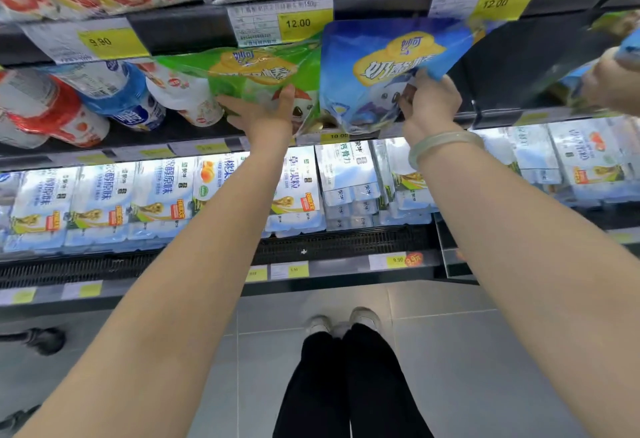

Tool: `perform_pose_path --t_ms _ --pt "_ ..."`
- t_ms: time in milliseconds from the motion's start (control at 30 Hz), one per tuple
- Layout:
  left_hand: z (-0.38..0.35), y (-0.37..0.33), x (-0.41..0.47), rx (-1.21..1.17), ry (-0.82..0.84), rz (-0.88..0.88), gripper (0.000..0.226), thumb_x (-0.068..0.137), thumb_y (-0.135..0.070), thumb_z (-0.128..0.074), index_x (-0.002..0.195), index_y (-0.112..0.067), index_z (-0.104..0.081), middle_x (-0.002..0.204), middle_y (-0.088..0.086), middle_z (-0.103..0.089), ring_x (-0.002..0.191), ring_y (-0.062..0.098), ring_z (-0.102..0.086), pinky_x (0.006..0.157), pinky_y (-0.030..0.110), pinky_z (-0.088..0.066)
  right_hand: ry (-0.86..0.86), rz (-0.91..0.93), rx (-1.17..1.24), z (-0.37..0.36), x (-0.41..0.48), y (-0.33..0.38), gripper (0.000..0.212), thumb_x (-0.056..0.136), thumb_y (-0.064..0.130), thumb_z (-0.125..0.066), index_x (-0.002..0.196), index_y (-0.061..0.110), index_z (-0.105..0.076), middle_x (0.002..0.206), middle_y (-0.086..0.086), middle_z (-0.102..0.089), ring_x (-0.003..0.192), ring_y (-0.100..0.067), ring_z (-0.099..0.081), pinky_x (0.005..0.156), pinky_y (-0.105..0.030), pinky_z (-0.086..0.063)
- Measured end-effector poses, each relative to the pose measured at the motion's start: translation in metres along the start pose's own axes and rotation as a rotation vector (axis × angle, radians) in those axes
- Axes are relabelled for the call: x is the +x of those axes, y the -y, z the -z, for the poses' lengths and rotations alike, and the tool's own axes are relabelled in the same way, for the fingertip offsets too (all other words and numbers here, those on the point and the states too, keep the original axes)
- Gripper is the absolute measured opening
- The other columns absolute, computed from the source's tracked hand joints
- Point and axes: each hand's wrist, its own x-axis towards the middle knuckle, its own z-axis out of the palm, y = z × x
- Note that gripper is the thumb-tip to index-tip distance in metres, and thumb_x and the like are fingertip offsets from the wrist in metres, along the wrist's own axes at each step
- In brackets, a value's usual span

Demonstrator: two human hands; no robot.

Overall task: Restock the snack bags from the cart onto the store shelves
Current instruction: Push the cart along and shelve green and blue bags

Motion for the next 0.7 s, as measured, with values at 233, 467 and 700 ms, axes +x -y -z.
perform_pose_path --t_ms 233,467,700 --pt "-0.006 0.021 -0.031 -0.024 -0.085 -0.222 0.057 0.084 -0.028 -0.066 0.121 0.004 -0.035 0.122 0.015 -0.036 0.119 0.030 -0.037 0.095 0.030 -0.039 -0.163 0.080 -0.033 0.005 0.015 0.005 0.020 0.093 0.009 -0.050 0.075 0.012 -0.058 0.077 -0.003 -0.062 0.070 -0.020 -0.060 0.068 -0.032 -0.051" --pt "-0.031 0.015 -0.060 0.154 0.256 -0.656 0.037 0.085 -0.032 -0.062 0.117 -0.017 -0.051 0.090 -0.011 -0.048 0.097 0.019 -0.054 0.082 0.032 -0.046 -0.060 0.054 -0.057 0.004 0.013 0.007 0.016 0.089 0.006 -0.051 0.102 0.012 -0.057 0.099 -0.007 -0.064 0.085 -0.024 -0.061 0.077 -0.036 -0.053" --pt "-0.041 0.017 -0.043 0.139 0.232 -0.639 0.044 0.081 -0.033 -0.064 0.120 -0.018 -0.050 0.096 -0.004 -0.052 0.100 0.022 -0.055 0.086 0.038 -0.049 0.069 0.087 -0.382 0.009 -0.020 -0.002 0.109 0.073 0.021 -0.078 0.149 0.012 -0.001 0.146 -0.012 -0.017 0.131 -0.024 -0.034 0.091 -0.026 -0.037"
